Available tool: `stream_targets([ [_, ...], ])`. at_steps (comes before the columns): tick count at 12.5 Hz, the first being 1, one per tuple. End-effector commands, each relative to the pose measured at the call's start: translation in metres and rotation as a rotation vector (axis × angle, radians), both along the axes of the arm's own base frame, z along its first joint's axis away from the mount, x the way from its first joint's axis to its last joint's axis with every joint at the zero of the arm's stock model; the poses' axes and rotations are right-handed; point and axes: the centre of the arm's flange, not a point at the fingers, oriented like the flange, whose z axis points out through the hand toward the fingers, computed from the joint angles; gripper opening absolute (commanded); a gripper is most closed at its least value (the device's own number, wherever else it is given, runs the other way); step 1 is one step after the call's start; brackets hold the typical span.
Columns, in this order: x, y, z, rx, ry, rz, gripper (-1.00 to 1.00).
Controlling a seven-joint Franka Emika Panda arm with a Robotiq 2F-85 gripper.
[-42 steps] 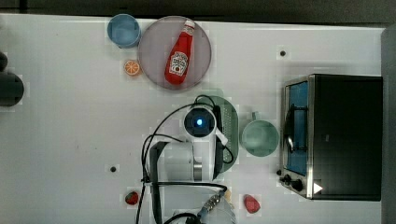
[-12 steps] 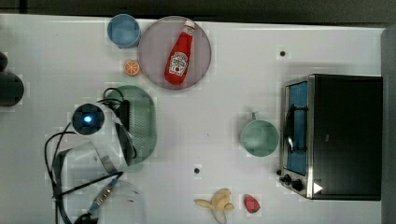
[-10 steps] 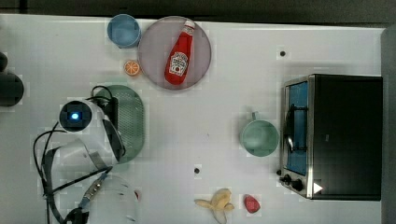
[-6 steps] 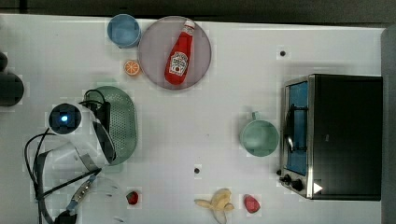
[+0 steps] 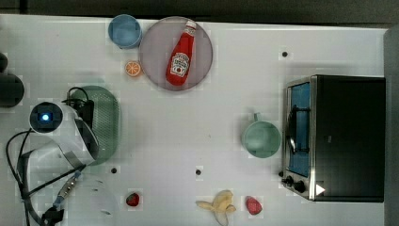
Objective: Drag strainer right to left.
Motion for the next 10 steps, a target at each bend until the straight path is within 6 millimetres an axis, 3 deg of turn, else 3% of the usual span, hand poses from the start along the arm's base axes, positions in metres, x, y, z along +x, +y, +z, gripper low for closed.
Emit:
stream_targets([
  [1, -0.004, 0.017, 0.008, 0.002, -0.013, -0.042, 1.0],
  [4, -0.006, 0.028, 0.008, 0.011, -0.02, -0.03, 1.0],
  [6, -0.007, 0.033, 0.021, 0.01, -0.022, -0.005, 1.0],
  [8, -0.005, 0.032, 0.057, -0.014, -0.021, 0.063, 1.0],
  [10, -0.002, 0.02, 0.107, -0.059, -0.007, 0.186, 1.0],
])
